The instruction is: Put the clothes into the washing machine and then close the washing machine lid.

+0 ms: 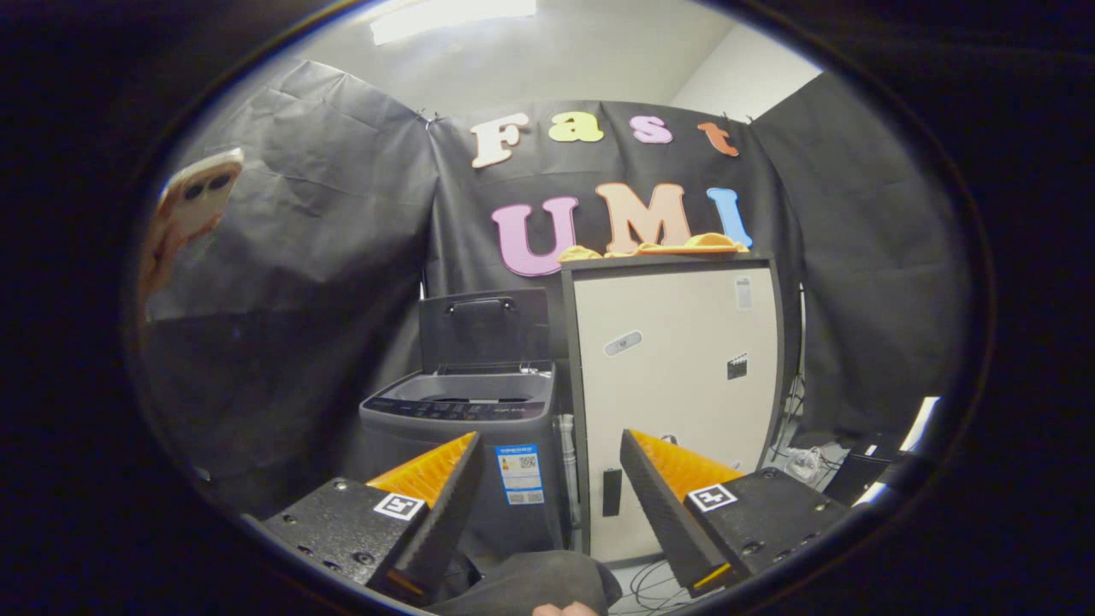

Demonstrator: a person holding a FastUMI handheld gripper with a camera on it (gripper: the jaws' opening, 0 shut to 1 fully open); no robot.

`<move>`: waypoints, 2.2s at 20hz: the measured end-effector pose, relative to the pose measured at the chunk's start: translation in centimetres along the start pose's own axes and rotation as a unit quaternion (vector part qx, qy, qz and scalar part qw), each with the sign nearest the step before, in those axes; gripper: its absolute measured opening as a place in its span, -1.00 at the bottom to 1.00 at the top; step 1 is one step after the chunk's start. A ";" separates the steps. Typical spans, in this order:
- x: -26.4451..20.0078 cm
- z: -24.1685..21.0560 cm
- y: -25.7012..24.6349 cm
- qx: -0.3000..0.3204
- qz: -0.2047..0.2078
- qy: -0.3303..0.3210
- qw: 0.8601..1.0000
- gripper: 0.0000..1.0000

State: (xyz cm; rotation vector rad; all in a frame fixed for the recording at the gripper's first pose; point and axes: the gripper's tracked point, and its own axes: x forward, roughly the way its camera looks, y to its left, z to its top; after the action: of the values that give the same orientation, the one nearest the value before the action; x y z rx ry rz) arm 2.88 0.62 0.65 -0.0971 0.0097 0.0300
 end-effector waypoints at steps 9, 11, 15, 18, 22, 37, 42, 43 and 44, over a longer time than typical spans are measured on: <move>4.3 1.9 -2.1 -0.029 -0.032 0.029 0.999 0.92; 5.4 2.9 -3.1 -0.038 -0.047 0.031 0.998 0.92; 7.8 5.1 -4.8 -0.036 -0.063 0.041 0.997 0.93; 9.7 7.5 -5.9 -0.027 -0.071 0.041 0.996 0.92; 12.5 11.2 -8.0 -0.035 -0.090 0.045 0.994 0.92; 25.6 22.8 -15.2 -0.128 -0.144 0.066 0.979 0.97; 30.1 22.0 -19.3 -0.147 -0.158 0.126 0.968 0.96; 30.9 21.8 -20.2 -0.143 -0.159 0.139 0.967 0.97; 31.6 21.4 -21.1 -0.138 -0.163 0.151 0.965 0.97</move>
State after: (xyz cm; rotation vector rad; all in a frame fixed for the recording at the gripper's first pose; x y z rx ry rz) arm 35.31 -17.32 23.67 -0.3798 0.2952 -0.3149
